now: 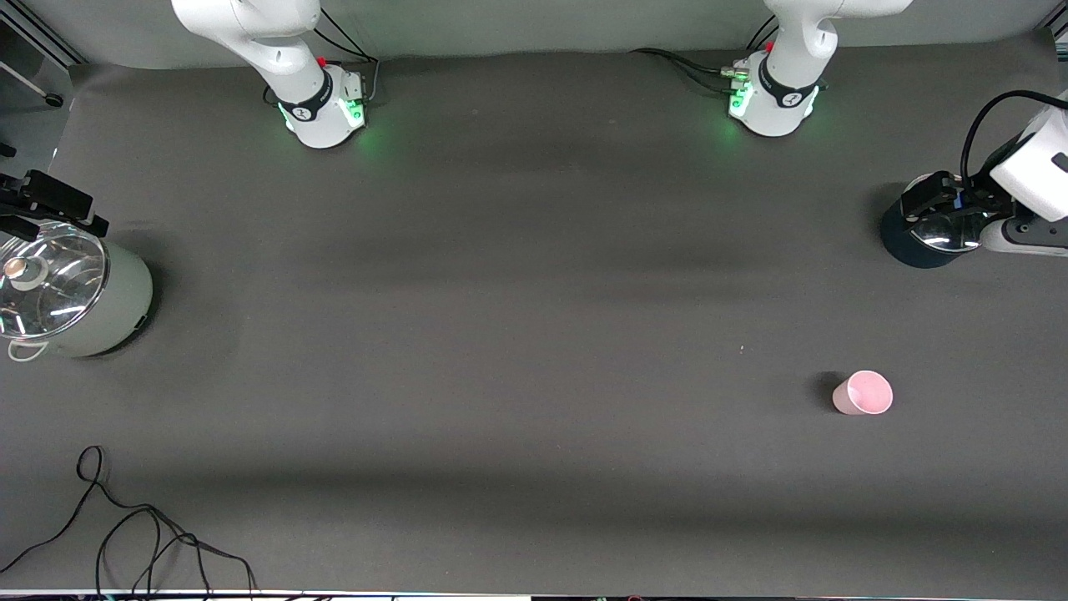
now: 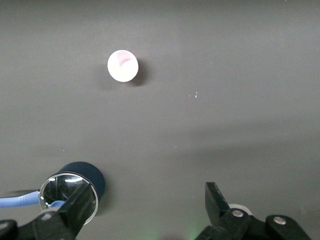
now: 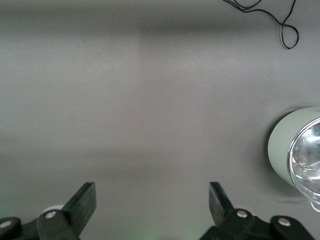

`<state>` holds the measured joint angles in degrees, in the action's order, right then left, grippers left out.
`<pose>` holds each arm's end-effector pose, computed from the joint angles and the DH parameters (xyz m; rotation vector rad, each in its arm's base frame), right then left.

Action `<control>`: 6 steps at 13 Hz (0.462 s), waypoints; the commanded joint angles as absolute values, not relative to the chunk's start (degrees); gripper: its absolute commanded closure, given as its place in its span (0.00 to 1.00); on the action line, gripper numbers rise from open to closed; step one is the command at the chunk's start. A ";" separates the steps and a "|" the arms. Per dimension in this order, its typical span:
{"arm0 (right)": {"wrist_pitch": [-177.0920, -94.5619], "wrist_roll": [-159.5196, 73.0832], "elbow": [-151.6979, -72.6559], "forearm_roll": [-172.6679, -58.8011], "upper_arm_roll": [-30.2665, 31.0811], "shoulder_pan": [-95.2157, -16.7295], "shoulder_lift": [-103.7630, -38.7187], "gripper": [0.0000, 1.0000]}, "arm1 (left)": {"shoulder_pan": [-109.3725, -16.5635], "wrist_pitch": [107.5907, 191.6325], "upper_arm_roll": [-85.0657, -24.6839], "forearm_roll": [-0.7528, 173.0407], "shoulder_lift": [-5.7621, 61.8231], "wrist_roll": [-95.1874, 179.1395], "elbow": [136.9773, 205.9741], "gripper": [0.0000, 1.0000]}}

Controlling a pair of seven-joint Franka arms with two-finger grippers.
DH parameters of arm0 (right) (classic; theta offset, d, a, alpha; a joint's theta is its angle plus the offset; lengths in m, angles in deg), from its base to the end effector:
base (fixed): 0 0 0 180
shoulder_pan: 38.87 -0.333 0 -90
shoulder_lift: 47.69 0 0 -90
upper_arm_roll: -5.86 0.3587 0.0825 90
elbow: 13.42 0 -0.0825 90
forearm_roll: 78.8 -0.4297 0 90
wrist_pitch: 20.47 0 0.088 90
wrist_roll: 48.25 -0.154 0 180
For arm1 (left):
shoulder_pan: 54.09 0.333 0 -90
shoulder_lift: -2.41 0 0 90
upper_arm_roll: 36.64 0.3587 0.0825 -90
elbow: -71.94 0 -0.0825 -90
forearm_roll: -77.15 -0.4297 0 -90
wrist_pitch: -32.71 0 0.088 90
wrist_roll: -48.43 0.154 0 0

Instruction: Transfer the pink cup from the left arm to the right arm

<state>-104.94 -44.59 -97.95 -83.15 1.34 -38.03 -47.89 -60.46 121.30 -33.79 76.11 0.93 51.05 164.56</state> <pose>0.5899 -0.0429 0.6591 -3.0660 0.0345 -0.0022 0.5846 -0.0328 0.6099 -3.1191 0.1673 0.0694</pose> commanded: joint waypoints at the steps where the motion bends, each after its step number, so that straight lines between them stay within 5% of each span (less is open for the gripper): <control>1: -103.88 -44.65 -96.21 -83.64 1.37 -38.26 -48.74 0.00 | -61.13 121.75 -33.39 75.92 1.18 50.27 164.05 0.00; 6: -103.88 -44.65 -96.12 -83.64 1.37 -38.26 -48.83 0.00 | -61.04 121.83 -33.30 75.92 1.62 50.27 164.05 0.00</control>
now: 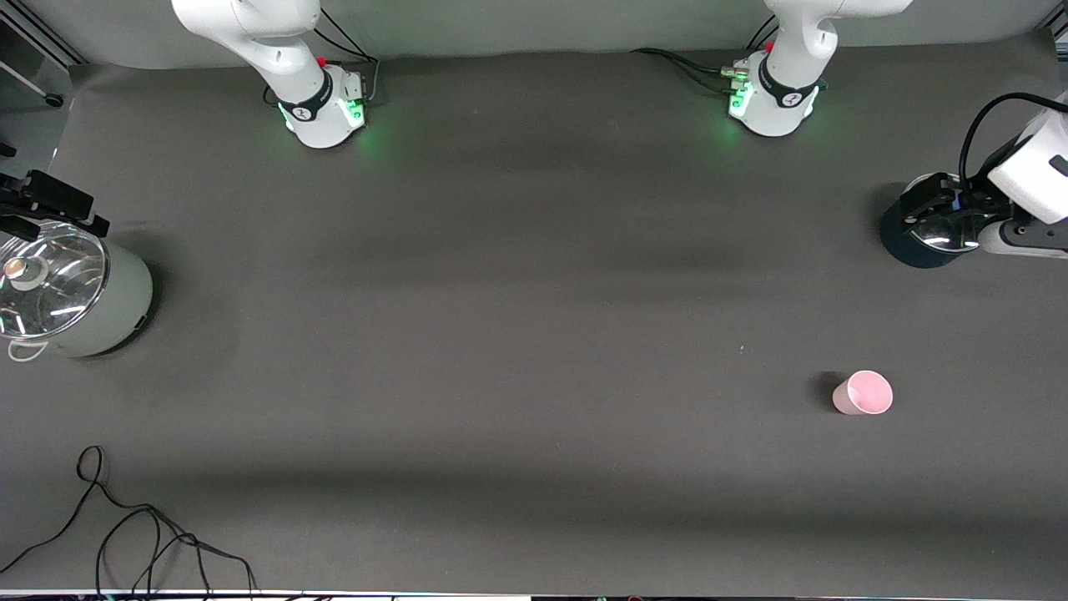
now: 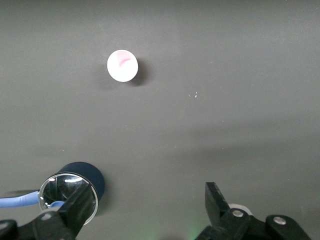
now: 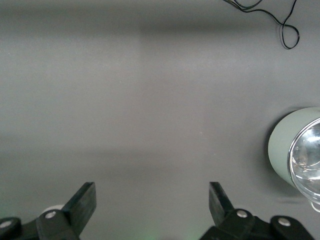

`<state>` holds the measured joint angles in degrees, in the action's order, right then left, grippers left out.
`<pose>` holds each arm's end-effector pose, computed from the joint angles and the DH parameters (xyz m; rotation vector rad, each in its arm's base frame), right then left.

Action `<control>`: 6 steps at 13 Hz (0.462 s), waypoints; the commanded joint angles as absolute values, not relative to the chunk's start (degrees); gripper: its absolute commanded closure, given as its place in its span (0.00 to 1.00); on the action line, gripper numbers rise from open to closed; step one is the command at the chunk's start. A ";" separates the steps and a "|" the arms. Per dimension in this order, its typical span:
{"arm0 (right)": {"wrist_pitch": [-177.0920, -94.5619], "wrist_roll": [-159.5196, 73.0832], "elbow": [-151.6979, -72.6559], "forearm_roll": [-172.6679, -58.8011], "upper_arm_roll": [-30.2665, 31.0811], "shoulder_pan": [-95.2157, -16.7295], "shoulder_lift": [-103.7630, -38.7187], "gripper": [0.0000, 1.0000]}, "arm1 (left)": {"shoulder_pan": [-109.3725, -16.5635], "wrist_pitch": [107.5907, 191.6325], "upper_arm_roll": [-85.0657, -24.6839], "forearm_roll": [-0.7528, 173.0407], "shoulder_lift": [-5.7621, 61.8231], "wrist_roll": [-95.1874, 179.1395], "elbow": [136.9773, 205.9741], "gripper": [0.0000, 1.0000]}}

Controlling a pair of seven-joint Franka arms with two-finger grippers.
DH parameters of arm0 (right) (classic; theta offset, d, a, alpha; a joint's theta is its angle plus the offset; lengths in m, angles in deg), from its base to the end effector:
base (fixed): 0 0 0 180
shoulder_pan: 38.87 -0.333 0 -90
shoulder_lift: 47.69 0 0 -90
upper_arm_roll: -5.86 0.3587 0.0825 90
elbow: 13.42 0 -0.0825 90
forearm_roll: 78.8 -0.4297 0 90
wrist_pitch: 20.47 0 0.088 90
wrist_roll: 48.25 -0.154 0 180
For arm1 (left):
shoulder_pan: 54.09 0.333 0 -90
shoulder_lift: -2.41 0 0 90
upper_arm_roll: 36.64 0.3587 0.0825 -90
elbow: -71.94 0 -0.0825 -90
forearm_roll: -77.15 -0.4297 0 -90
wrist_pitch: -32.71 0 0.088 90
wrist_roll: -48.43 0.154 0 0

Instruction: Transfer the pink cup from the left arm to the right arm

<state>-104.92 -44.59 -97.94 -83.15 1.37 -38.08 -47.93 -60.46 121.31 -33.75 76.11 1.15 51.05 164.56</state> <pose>0.5901 -0.0421 0.6587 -3.0660 0.0324 -0.0007 0.5857 -0.0325 0.6077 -3.1189 0.1662 0.0751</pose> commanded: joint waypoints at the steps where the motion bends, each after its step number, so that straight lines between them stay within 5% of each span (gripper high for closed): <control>1: -103.79 -44.65 -96.12 -83.63 1.37 -38.17 -48.83 0.00 | -61.04 122.01 -33.30 75.92 1.62 50.27 163.96 0.00; 6: -102.65 -45.09 -96.04 -83.63 1.37 -38.43 -49.36 0.00 | -60.86 126.74 -33.12 75.92 2.06 53.59 163.87 0.00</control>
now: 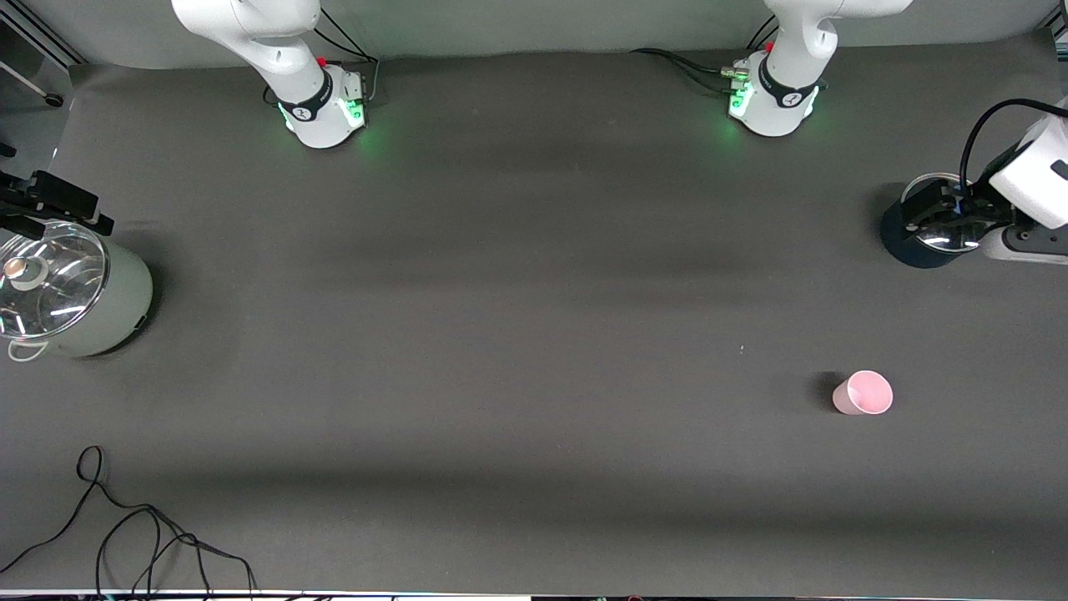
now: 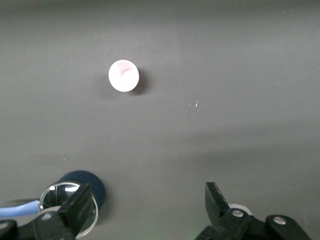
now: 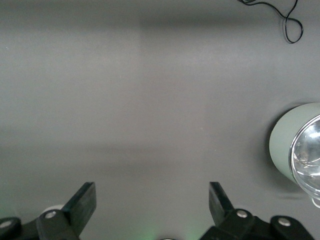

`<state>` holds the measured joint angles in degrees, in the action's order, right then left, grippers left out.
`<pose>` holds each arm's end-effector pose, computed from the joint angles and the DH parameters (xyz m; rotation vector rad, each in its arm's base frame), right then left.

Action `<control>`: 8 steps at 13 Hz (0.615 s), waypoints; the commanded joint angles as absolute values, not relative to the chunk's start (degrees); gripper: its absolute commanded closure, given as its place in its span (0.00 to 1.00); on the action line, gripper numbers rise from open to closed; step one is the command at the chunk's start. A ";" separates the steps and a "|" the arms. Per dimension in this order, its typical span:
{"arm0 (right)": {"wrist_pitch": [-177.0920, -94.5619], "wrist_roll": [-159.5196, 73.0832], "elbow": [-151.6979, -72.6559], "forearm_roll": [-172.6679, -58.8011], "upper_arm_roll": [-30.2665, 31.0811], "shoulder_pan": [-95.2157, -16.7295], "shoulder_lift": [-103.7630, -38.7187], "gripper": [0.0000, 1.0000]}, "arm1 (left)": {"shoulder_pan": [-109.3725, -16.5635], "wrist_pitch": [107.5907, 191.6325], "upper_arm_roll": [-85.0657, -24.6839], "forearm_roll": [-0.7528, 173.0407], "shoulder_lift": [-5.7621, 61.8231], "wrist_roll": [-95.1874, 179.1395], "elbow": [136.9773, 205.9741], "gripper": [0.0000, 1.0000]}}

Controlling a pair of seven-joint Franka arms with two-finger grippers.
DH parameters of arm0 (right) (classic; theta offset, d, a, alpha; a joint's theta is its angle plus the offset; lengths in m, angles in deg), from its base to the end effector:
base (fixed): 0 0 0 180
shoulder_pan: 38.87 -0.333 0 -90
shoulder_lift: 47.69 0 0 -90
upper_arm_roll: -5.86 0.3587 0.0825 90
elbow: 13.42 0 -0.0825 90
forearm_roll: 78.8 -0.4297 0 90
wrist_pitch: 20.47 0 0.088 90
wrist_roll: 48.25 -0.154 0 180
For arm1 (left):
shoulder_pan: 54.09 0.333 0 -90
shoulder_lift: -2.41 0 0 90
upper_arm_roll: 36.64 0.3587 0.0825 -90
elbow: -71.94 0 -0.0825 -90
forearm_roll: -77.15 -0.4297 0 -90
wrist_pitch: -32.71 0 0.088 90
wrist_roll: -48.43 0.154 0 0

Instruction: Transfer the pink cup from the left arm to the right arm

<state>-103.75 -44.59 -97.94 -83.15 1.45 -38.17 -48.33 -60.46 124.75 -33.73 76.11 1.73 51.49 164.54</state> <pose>0.5893 -0.0400 0.6529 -3.0642 0.0271 0.0413 0.5979 -0.0332 0.6069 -3.1189 0.1786 -0.0033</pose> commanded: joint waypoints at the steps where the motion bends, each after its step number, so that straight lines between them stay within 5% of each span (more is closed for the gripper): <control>1: -102.65 -45.00 -96.04 -83.72 1.46 -38.35 -49.36 0.00 | -60.69 127.45 -32.95 76.01 2.14 57.53 163.87 0.00; 8: -102.65 -44.65 -96.04 -83.81 1.37 -37.91 -49.36 0.00 | -43.76 129.13 -32.68 96.01 7.32 86.86 162.99 0.00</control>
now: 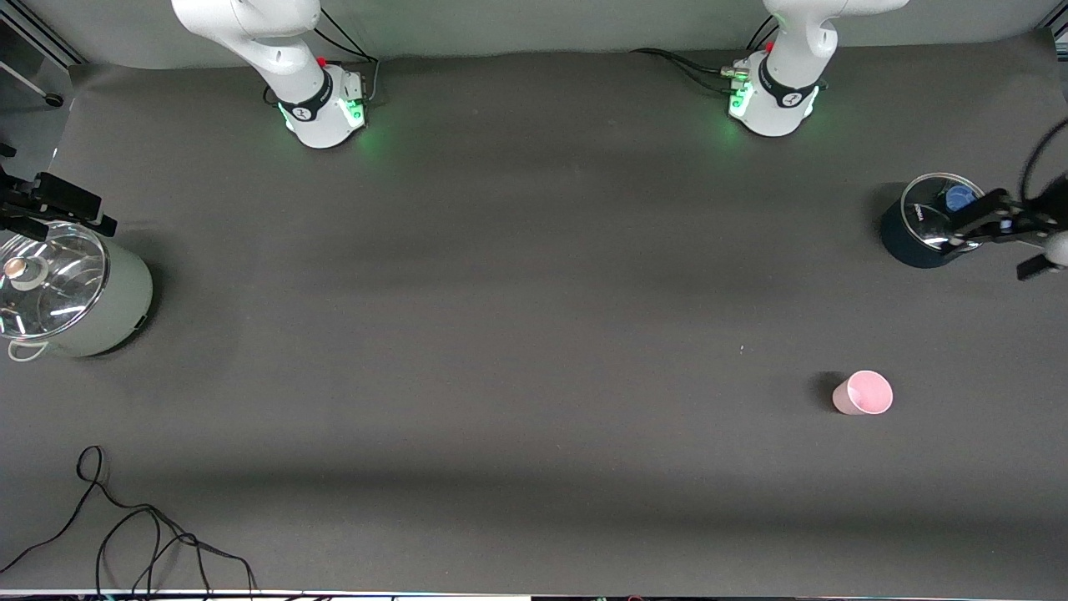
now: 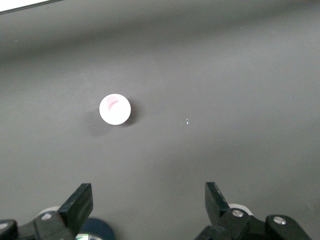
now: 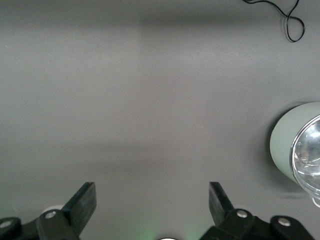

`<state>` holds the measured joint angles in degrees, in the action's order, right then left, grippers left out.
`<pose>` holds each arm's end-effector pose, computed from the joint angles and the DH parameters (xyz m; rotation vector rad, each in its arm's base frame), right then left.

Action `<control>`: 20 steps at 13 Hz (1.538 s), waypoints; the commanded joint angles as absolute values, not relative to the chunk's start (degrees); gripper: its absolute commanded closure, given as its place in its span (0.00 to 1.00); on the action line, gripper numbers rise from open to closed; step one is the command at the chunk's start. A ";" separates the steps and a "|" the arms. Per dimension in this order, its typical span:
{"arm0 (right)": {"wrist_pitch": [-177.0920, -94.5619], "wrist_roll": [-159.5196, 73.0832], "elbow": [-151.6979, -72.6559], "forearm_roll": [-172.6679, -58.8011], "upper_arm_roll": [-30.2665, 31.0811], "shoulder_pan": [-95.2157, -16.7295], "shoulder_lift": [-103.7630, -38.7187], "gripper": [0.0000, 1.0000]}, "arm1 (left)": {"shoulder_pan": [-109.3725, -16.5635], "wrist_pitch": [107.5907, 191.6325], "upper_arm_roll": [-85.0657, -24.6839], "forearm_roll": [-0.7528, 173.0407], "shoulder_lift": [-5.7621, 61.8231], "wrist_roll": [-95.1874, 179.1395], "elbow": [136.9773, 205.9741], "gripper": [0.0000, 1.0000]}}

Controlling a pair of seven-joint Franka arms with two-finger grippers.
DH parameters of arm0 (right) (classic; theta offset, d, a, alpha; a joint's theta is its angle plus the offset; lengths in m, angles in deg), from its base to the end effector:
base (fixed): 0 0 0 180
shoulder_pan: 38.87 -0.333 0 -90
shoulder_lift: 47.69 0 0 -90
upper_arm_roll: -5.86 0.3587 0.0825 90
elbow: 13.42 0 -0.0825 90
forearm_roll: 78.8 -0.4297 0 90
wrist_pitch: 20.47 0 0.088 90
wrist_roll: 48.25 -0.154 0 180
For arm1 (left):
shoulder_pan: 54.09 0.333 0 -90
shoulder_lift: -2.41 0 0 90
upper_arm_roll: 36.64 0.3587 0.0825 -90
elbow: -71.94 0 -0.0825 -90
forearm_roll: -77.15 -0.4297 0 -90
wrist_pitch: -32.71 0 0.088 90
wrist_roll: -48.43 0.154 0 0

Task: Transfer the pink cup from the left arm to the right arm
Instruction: 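Reach the open left gripper down around the pink cup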

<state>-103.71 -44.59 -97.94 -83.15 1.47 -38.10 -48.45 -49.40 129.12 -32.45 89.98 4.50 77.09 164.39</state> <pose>0.5899 -0.0405 0.6516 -3.0641 0.0285 0.0456 0.6212 0.0641 0.5892 2.9013 -0.4740 0.1502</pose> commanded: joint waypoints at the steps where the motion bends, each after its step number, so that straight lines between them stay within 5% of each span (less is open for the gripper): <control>1: -102.65 -44.65 -96.04 -83.81 1.37 -37.99 -49.36 0.00 | -41.37 129.13 -32.68 98.66 9.33 95.45 162.91 0.00; 6: -102.65 -44.56 -96.12 -83.81 1.37 -38.00 -49.45 0.00 | -29.42 129.22 -32.68 113.52 22.07 131.08 162.38 0.00; 12: -102.65 -44.56 -96.12 -83.81 1.37 -38.00 -49.45 0.00 | -25.80 129.22 -32.68 129.85 40.61 163.33 159.22 0.00; 20: -102.65 -44.65 -96.12 -83.81 1.37 -38.08 -49.45 0.00 | -23.69 130.63 -33.03 143.59 53.37 189.12 158.16 0.00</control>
